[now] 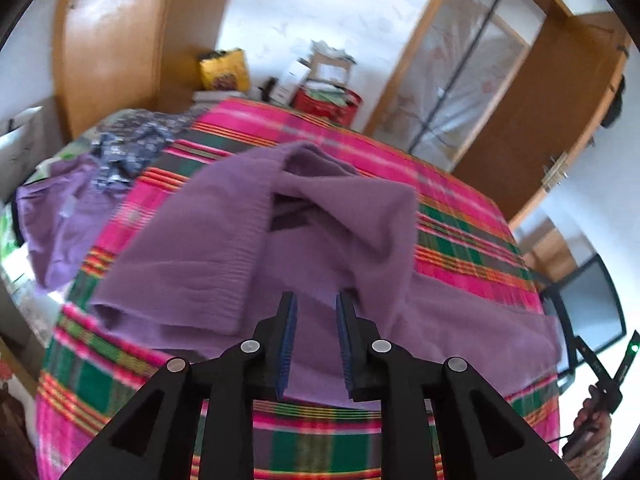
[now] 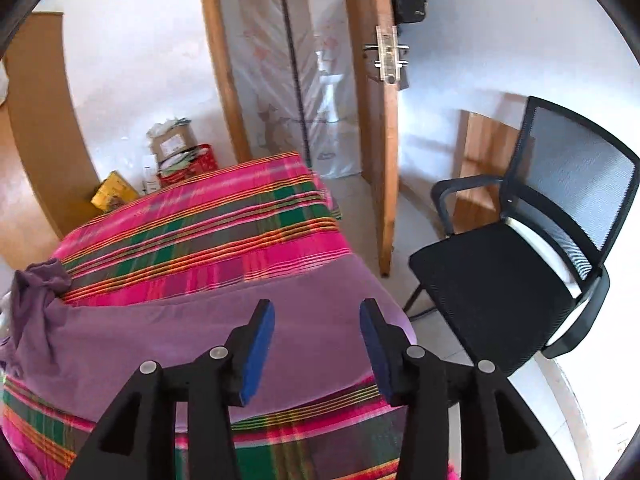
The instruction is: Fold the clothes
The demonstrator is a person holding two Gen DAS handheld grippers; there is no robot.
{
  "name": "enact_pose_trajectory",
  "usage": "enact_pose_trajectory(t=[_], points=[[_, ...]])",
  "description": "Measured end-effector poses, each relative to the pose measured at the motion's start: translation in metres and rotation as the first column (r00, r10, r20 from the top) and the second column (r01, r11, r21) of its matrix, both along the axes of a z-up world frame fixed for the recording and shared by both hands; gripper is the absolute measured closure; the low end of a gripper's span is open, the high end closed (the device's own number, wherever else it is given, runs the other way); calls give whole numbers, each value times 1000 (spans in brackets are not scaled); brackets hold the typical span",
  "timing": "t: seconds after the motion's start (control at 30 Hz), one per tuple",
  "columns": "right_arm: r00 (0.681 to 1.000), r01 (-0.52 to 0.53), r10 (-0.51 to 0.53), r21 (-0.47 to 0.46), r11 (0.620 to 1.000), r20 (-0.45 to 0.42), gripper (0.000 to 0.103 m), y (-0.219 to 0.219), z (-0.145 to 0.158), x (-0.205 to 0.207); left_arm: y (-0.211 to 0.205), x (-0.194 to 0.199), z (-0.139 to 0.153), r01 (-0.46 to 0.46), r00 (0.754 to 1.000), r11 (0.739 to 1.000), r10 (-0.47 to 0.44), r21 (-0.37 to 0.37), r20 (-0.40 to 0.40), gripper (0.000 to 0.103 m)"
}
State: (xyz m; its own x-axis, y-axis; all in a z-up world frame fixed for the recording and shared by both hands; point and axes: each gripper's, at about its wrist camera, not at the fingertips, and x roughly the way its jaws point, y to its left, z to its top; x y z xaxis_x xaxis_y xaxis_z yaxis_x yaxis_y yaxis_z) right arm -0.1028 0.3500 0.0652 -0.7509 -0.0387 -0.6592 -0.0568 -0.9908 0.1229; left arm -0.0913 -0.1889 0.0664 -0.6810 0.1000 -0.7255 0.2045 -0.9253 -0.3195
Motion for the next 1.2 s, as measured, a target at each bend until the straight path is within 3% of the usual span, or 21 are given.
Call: enact_pose_trajectory(t=[0.03,0.1,0.23,0.33,0.5,0.63,0.8,0.9,1.0,1.2], points=[[1000,-30,30,-1,1000,4,57,-6,-1,1,4,-4,0,6,1000,1000,-6,-10,1,82],[996,-86,86,-9,996,4,57,-17,-2,5,9,-10,-2,14,1000,1000,-14,-16,18,69],[960,-281,281,-25,959,4,56,-59,-7,11,22,-24,-7,40,998,997,-37,-66,52,66],[892,-452,452,-14,892,17,56,-103,-14,17,24,-36,-14,32,995,997,-26,-67,98,66],[772,-635,635,13,772,39,55,-162,-26,25,30,-52,-19,43,989,995,-30,-88,146,66],[685,-728,726,30,685,57,51,-195,-35,34,33,-55,-19,50,989,996,-38,-77,142,66],[614,-789,781,111,604,114,51,-232,-52,41,36,-69,-27,50,981,995,-34,-81,192,66],[599,-801,791,107,589,126,54,-239,-58,36,33,-76,-32,33,974,998,-22,-47,227,66],[609,-793,784,51,607,119,74,-237,-58,24,25,-80,-32,5,978,1000,-10,28,208,66],[619,-785,778,49,618,107,95,-234,-52,14,28,-87,-28,14,984,1000,-18,19,175,67]])
